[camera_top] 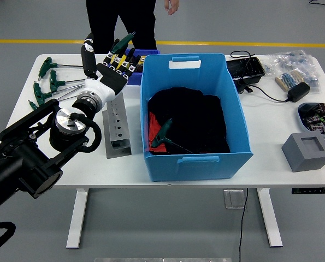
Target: Lift tool from toolbox,place it in box,lift tool from toolbox,place it in box
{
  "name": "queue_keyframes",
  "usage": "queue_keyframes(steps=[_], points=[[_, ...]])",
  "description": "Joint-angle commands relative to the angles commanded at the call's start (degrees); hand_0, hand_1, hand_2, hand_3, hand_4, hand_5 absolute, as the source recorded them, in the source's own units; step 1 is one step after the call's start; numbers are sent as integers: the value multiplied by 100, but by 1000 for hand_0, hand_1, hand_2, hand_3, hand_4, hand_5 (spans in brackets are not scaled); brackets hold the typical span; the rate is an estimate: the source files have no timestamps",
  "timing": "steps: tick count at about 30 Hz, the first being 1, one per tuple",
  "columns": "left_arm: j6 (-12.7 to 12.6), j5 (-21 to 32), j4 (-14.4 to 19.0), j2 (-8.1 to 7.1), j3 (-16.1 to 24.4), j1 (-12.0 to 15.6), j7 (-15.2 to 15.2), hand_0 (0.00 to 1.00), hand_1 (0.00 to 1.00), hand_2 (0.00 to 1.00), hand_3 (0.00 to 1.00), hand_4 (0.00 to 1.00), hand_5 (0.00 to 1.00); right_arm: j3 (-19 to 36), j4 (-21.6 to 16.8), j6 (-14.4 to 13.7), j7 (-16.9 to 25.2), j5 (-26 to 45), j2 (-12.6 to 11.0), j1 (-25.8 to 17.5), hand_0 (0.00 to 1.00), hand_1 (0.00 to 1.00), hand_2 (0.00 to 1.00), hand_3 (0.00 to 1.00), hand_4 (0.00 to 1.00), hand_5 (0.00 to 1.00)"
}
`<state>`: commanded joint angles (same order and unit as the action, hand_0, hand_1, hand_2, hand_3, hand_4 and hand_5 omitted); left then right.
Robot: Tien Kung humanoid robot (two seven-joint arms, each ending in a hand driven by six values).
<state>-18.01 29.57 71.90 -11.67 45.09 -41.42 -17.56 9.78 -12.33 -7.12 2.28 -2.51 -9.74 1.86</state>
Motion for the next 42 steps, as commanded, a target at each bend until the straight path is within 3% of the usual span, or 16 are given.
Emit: queue_keyframes(steps=[8, 13, 14, 15, 19, 20, 30, 31, 32, 36, 37, 38, 42], points=[[-19, 29, 731, 67, -415, -41, 74, 654, 700, 751, 717, 793, 796, 5, 2, 9, -8, 2, -10, 30, 680, 653, 720, 565, 767, 697], [-20, 110, 913, 177, -908, -105, 115, 654, 700, 751, 717, 793, 796, -4, 1, 10, -11, 8, -13, 45, 680, 653, 720, 565, 767, 697], [-18, 112, 911, 200, -977, -117, 122, 623, 661, 706, 692, 833, 735, -5, 0, 10, -11, 9, -13, 47, 679, 653, 720, 565, 767, 697], [-13, 132, 891, 248, -1087, -136, 131, 623, 661, 706, 692, 833, 735, -6, -1, 10, -12, 10, -15, 51, 679, 653, 720, 565, 767, 697], [45, 191, 743, 418, -1324, -164, 134, 623, 661, 706, 692, 833, 735, 0, -5, 6, -11, 9, -24, 71, 679, 653, 720, 565, 767, 697], [55, 201, 720, 440, -1348, -167, 137, 606, 649, 686, 690, 951, 685, 3, -6, 6, -11, 7, -26, 75, 682, 653, 721, 565, 767, 697], [239, 153, 210, 736, -1805, -313, 323, 610, 641, 679, 694, 982, 675, -9, -13, 2, -4, 18, -55, 132, 680, 654, 721, 566, 768, 697], [265, 111, 142, 747, -1865, -338, 404, 610, 641, 679, 694, 982, 675, -9, -13, 2, -3, 15, -57, 136, 680, 654, 721, 566, 768, 697], [319, 12, 34, 753, -1966, -394, 551, 641, 660, 730, 797, 973, 729, -16, -13, 0, -2, 21, -58, 141, 679, 654, 721, 566, 769, 698], [442, -282, -328, 801, -2223, -646, 1064, 641, 660, 730, 797, 973, 729, -32, -14, 0, 3, 32, -68, 159, 679, 654, 721, 566, 769, 698], [426, -392, -474, 836, -2269, -765, 1200, 641, 660, 730, 797, 973, 729, -32, -15, -1, 4, 23, -73, 167, 679, 654, 721, 566, 769, 698], [385, -484, -567, 863, -2292, -860, 1302, 653, 699, 795, 905, 938, 816, -31, -15, -2, 6, 21, -76, 172, 680, 654, 721, 565, 769, 698], [155, -876, -965, 976, -2409, -1326, 1755, 653, 699, 795, 905, 938, 816, -37, -20, -2, 14, 28, -93, 191, 680, 654, 721, 565, 769, 698]])
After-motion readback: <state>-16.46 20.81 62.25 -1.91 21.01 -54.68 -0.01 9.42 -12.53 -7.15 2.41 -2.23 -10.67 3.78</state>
